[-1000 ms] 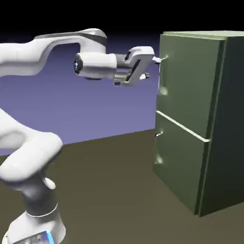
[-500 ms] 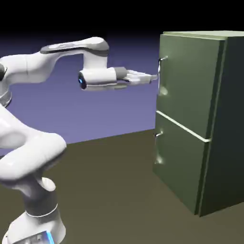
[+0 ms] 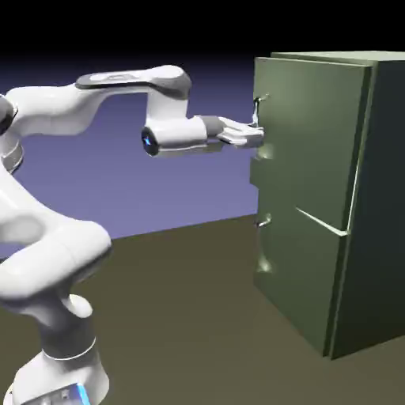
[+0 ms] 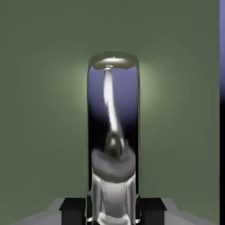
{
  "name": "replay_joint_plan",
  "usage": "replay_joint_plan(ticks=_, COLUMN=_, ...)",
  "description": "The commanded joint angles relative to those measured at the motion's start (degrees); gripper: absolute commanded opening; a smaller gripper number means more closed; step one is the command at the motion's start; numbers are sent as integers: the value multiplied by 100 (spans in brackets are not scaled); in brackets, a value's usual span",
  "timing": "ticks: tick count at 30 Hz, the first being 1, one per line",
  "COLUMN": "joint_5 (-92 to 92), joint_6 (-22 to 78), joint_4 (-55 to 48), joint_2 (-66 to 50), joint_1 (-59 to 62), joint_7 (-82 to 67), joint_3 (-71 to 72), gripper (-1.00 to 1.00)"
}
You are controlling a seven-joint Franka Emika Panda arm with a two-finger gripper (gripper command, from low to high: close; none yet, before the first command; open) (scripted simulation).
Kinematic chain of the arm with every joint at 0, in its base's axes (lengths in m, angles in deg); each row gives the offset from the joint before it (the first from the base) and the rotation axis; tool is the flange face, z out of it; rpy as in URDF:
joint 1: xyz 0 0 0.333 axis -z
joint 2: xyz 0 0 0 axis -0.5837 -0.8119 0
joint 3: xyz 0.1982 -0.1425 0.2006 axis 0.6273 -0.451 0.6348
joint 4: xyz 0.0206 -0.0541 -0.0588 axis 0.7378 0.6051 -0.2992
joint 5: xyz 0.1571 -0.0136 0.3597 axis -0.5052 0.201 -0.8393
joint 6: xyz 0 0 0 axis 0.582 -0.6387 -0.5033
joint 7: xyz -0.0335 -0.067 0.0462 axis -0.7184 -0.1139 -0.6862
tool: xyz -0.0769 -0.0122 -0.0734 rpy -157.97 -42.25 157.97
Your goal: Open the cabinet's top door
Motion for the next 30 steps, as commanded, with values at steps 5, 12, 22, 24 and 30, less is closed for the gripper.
replay_joint_plan(ticks=5, joint_5=839, joint_6=792, joint_4=900, joint_2=119, joint_1=-1019, joint_7=154, joint_3=-988, gripper=-100)
replay_joint_plan(ticks=12, joint_5=2311, joint_6=1952, joint_4=1936, joint_2=541, joint_1=-1999, joint_7=498, joint_3=-2441, gripper=-100)
replay_joint_plan(ticks=22, joint_5=4624, joint_6=3762, joint_4=2698, joint_2=988, joint_1=-2321, joint_7=813, joint_3=-4518, gripper=-100)
replay_joint_plan(ticks=24, joint_5=5083, joint_6=4145, joint_4=2735, joint_2=975, joint_1=-2286, joint_7=819, joint_3=-4933, gripper=-100)
replay_joint_plan(ticks=30, joint_5=6438, joint_6=5341, joint_4=2604, joint_2=643, joint_1=-2151, joint_7=714, joint_3=-6180, gripper=-100)
